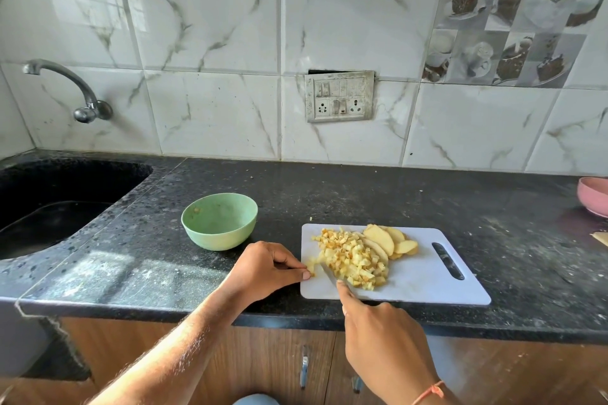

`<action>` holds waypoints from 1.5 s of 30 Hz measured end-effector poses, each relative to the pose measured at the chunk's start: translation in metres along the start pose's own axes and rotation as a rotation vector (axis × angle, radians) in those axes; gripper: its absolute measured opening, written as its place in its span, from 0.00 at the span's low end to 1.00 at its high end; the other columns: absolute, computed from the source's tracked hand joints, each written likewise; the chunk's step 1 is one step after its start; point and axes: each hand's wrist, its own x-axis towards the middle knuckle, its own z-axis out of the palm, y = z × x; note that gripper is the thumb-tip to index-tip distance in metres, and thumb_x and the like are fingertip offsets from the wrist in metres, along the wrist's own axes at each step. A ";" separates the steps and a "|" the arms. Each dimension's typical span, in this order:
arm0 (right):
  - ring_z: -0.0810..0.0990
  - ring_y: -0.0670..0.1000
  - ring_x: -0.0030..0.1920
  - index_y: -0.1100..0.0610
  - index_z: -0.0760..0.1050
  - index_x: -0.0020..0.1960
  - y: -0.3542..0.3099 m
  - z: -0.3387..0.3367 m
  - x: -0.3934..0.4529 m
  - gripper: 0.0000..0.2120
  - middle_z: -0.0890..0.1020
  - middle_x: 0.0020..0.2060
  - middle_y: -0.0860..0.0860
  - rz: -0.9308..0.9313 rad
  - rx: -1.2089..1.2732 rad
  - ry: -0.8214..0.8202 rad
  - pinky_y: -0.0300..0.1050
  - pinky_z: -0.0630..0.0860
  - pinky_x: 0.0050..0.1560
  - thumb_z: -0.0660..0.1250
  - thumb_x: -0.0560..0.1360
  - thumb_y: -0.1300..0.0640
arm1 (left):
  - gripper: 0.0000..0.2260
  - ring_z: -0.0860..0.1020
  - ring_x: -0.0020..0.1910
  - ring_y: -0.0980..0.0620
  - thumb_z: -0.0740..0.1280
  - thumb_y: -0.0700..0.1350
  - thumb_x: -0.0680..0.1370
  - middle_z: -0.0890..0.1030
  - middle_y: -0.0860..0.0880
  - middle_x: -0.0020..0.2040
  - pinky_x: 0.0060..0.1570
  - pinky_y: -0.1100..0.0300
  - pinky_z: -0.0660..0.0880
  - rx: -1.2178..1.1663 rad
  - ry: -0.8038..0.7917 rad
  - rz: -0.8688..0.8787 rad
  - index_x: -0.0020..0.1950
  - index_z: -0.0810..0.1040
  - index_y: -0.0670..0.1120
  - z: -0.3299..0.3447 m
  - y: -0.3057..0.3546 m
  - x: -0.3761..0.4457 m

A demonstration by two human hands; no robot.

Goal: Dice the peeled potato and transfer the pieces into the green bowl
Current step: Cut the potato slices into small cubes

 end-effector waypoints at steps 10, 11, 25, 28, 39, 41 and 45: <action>0.74 0.49 0.39 0.42 0.51 0.84 -0.020 -0.006 0.006 0.28 0.84 0.46 0.50 -0.026 0.008 0.010 0.43 0.69 0.37 0.52 0.85 0.49 | 0.05 0.85 0.44 0.59 0.83 0.48 0.71 0.87 0.62 0.44 0.46 0.64 0.80 0.043 0.008 0.072 0.45 0.91 0.55 -0.002 -0.005 0.000; 0.75 0.50 0.40 0.43 0.51 0.84 -0.023 -0.006 0.006 0.28 0.84 0.47 0.50 -0.032 0.004 0.004 0.42 0.67 0.35 0.52 0.85 0.50 | 0.05 0.85 0.44 0.59 0.83 0.48 0.71 0.87 0.61 0.44 0.46 0.64 0.80 0.042 0.010 0.070 0.45 0.91 0.55 -0.002 -0.005 0.000; 0.84 0.58 0.50 0.53 0.54 0.83 -0.048 0.005 0.021 0.31 0.84 0.51 0.56 -0.040 -0.155 -0.093 0.48 0.74 0.41 0.54 0.81 0.62 | 0.05 0.85 0.42 0.58 0.83 0.48 0.71 0.87 0.60 0.42 0.43 0.66 0.78 0.012 0.015 0.079 0.44 0.91 0.55 -0.002 -0.007 -0.001; 0.83 0.59 0.50 0.53 0.54 0.83 -0.045 0.008 0.027 0.32 0.84 0.50 0.56 -0.034 -0.145 -0.120 0.49 0.73 0.41 0.55 0.80 0.62 | 0.05 0.85 0.42 0.59 0.83 0.47 0.71 0.87 0.60 0.42 0.42 0.67 0.78 0.010 0.023 0.074 0.44 0.91 0.54 -0.001 -0.007 -0.001; 0.74 0.55 0.37 0.43 0.44 0.84 -0.007 -0.004 -0.002 0.32 0.75 0.39 0.51 -0.025 -0.111 -0.148 0.47 0.70 0.40 0.52 0.84 0.55 | 0.04 0.85 0.43 0.61 0.82 0.49 0.73 0.86 0.62 0.43 0.46 0.68 0.78 0.029 0.020 0.019 0.45 0.91 0.55 -0.001 -0.002 -0.003; 0.73 0.51 0.34 0.42 0.47 0.84 0.002 -0.005 0.003 0.30 0.72 0.35 0.48 -0.033 -0.113 -0.090 0.44 0.69 0.35 0.52 0.85 0.54 | 0.04 0.85 0.44 0.61 0.82 0.48 0.73 0.87 0.62 0.44 0.46 0.69 0.77 0.024 0.018 0.008 0.45 0.91 0.55 -0.001 0.000 -0.004; 0.67 0.47 0.24 0.36 0.59 0.80 0.030 -0.010 0.023 0.25 0.69 0.25 0.45 -0.081 0.054 0.087 0.38 0.60 0.24 0.55 0.85 0.51 | 0.05 0.85 0.45 0.61 0.83 0.49 0.72 0.87 0.62 0.44 0.48 0.67 0.79 0.015 0.008 -0.013 0.46 0.91 0.55 -0.001 0.002 -0.005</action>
